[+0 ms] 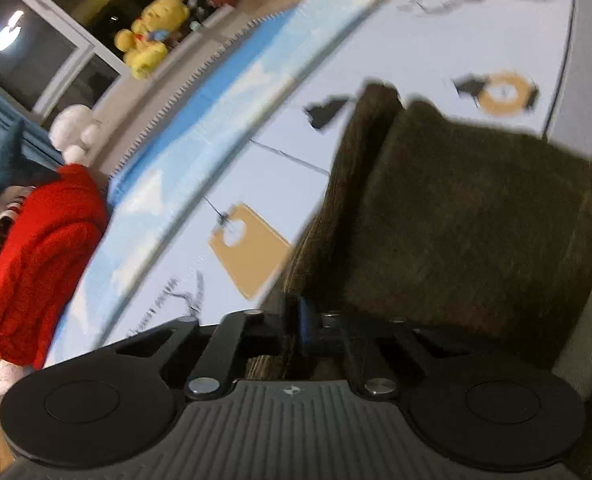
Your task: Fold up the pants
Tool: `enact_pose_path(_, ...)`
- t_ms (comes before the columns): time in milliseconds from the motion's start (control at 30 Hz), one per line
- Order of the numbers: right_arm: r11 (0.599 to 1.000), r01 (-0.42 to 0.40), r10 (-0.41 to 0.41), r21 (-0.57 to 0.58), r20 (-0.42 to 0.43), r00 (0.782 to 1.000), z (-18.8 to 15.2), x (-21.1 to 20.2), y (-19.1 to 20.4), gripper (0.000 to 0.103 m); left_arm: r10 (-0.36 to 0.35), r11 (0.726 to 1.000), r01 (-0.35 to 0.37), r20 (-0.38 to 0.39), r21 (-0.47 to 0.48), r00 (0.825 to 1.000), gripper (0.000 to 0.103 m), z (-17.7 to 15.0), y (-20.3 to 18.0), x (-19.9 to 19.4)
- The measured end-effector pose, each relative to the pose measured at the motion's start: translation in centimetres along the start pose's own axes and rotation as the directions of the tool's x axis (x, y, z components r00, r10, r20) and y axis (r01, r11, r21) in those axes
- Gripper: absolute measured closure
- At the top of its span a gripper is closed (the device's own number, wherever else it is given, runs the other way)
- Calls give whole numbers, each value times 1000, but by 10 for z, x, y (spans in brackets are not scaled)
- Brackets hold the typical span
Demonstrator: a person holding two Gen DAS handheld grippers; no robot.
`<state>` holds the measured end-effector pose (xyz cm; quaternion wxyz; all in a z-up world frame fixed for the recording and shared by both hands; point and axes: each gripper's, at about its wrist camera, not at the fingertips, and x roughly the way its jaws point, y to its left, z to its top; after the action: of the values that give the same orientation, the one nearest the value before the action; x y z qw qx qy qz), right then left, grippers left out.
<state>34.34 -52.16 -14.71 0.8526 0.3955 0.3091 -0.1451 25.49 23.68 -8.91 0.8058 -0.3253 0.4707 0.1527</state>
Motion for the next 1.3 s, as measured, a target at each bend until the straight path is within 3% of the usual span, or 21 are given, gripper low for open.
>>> enact_pose_path(167,1000,-22,22,4,45,999,12,-55,10,101,-10,998,9,23,57,1000,88,0,-6,-14)
enact_pose_path(300,997,-52,56,-52,82,995,15,-134,11,101,-48,996,44,58,83,997,90,-3,6,-41)
enact_pose_path(400,998,-60,61,-11,89,994,4,-199,-8,101,-100,989,91,79,116,992,90,-8,22,-69)
enact_pose_path(500,1000,-5,4,3,60,998,-26,-256,-38,101,-120,977,108,52,186,991,90,-21,41,-89)
enact_pose_path(567,996,81,-81,35,-19,997,-51,-276,-66,101,-78,965,78,-12,250,997,90,-32,55,-90)
enact_pose_path(633,983,174,-165,59,-125,978,-75,-283,-100,101,-12,954,44,-111,298,994,89,-45,68,-76)
enact_pose_path(700,967,237,-215,90,-200,956,-95,-284,-135,101,35,957,36,-236,288,971,86,-53,79,-55)
enact_pose_path(767,963,243,-205,114,-275,939,-107,-278,-160,98,37,964,40,-283,262,959,81,-55,89,-45)
enact_pose_path(800,967,219,-177,128,-276,945,-107,-277,-167,95,29,967,45,-285,251,958,75,-53,91,-44)
enact_pose_path(833,974,195,-162,115,-252,954,-103,-278,-171,95,23,970,48,-285,239,958,65,-50,93,-44)
enact_pose_path(900,977,194,-176,87,-176,968,-89,-283,-181,89,17,977,41,-266,211,964,55,-46,97,-46)
enact_pose_path(933,970,217,-200,113,-145,969,-84,-287,-190,79,21,980,27,-240,196,971,46,-45,100,-50)
enact_pose_path(967,955,239,-219,173,-127,967,-79,-290,-203,72,30,983,11,-218,183,975,45,-43,103,-53)
enact_pose_path(1033,917,246,-223,314,-107,969,-69,-290,-226,71,37,989,-7,-201,149,979,44,-39,107,-54)
enact_pose_path(1100,897,224,-215,381,-68,974,-60,-290,-237,71,34,991,-6,-204,137,978,45,-37,109,-50)
enact_pose_path(1200,897,239,-249,372,-20,968,-48,-282,-240,71,62,985,-27,-207,170,976,48,-35,104,-45)
enact_pose_path(1300,899,276,-285,342,-23,958,-43,-272,-239,73,82,983,-44,-206,181,975,59,-33,102,-41)
